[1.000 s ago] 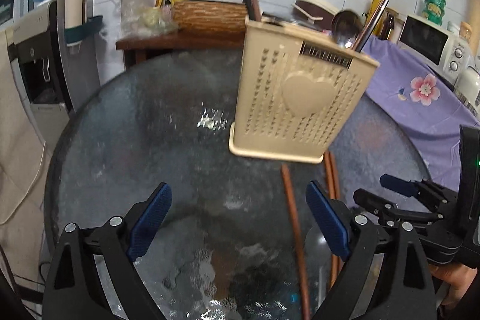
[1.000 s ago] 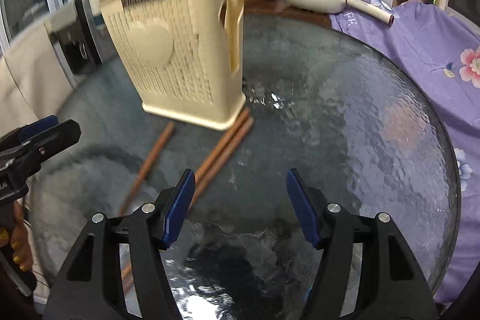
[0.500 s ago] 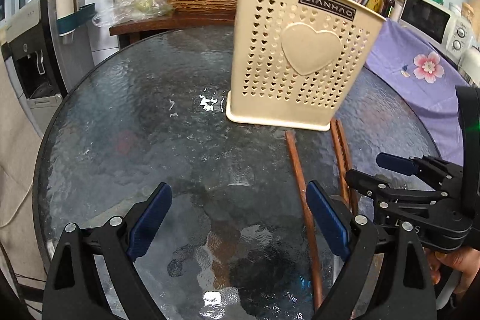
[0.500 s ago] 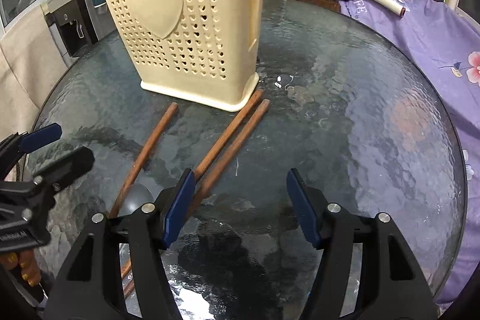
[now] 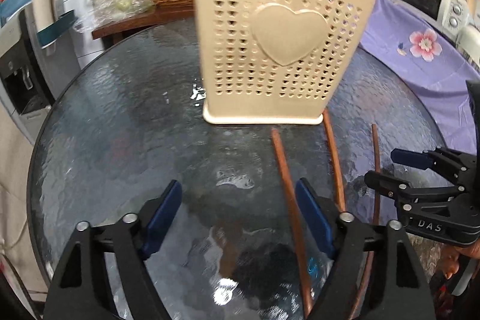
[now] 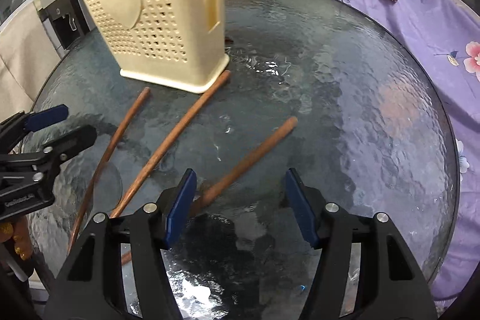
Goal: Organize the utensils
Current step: 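Move both tools down and close each on a brown chopstick, then lift both brown chopsticks and carry them above the caddy with both tools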
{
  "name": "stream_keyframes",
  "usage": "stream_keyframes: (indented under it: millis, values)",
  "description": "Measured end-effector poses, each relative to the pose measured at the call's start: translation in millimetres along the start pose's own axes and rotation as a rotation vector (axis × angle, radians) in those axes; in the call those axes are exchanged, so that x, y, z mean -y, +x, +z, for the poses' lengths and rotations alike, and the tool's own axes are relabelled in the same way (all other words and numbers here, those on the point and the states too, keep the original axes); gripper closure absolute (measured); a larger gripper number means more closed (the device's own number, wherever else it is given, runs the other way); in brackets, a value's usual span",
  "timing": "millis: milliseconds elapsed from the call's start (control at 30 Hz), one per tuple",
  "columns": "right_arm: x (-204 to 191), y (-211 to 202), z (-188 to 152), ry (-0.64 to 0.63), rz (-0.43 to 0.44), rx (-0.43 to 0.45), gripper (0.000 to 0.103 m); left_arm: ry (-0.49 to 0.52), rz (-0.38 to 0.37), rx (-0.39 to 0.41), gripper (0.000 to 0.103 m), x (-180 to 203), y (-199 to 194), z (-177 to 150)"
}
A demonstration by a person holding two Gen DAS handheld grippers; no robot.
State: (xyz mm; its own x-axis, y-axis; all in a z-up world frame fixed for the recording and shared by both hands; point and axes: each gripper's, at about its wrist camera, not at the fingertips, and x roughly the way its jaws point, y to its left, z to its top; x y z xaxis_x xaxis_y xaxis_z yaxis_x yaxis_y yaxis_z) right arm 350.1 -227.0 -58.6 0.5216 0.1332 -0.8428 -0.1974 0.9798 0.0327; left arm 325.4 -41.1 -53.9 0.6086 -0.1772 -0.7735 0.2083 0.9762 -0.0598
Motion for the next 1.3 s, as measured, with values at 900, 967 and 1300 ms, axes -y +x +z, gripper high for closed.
stream_keyframes:
  millis: [900, 967, 1300]
  values:
    - [7, 28, 47, 0.102, 0.02, 0.004, 0.089, 0.054, 0.046, -0.067, 0.084, 20, 39, 33]
    - [5, 28, 46, 0.112, 0.029, 0.006, 0.092, 0.054, 0.051, -0.063, 0.091, 20, 40, 34]
    - [28, 30, 46, 0.223, 0.132, 0.015, 0.095, 0.003, 0.023, -0.053, 0.095, 13, 35, 27]
